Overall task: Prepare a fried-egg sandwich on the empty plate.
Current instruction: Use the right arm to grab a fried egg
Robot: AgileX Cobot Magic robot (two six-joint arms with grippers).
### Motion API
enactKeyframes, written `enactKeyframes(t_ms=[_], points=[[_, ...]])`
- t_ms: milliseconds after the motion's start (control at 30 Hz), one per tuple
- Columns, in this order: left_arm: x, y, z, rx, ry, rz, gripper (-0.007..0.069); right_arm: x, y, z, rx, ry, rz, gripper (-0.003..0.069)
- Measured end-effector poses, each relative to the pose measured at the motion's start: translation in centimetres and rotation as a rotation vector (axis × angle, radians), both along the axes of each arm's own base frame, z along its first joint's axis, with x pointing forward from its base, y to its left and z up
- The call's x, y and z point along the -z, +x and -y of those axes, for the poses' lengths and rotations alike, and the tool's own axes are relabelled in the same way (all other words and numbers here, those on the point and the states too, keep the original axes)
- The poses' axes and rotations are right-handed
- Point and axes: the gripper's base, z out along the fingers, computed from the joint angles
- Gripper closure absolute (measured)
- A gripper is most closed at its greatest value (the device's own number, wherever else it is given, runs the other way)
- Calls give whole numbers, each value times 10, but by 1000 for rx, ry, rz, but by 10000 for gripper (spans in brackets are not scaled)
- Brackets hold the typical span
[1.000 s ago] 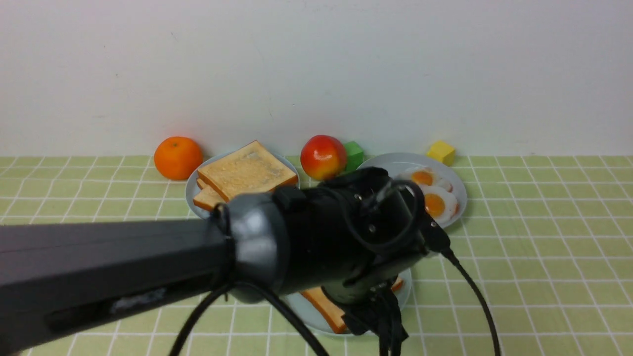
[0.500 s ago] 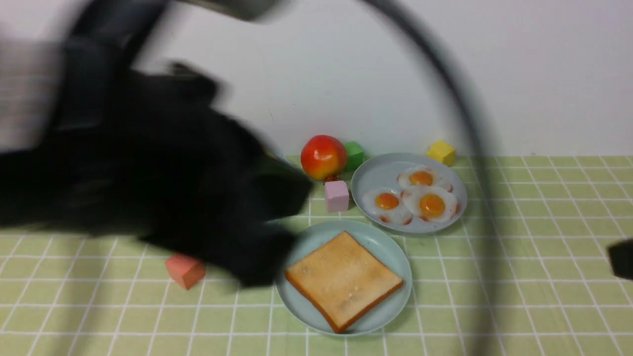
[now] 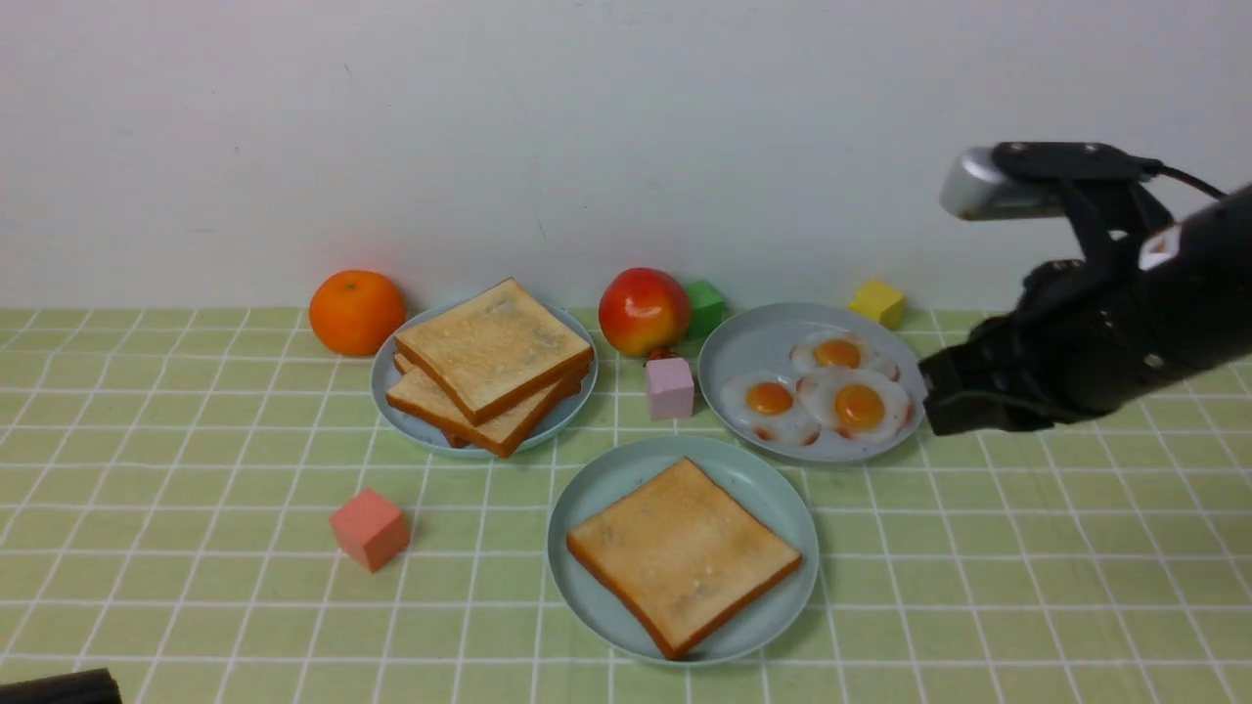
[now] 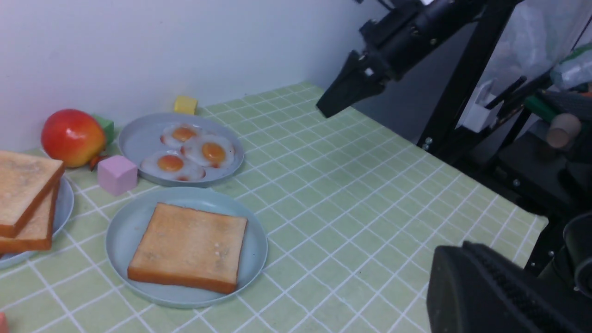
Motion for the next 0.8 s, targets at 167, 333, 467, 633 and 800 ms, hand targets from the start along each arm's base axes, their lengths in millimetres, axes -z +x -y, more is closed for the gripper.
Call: enactKeyframes(t_ms=[167, 333, 467, 633, 800], points=[[-6, 8, 13, 3, -66, -2, 638, 16, 52, 3, -13, -139, -29, 540], [-8, 25, 37, 1, -46, -59, 638, 30, 92, 25, 19, -190, -121, 468], [-22, 37, 55, 7, -60, -49, 638, 43, 121, 42, 34, -154, -162, 372], [-39, 48, 71, 9, -60, -32, 638, 63, 149, 37, -34, -116, -179, 294], [-37, 54, 80, 3, -14, -34, 638, 80, 170, 24, -74, -102, -171, 256]])
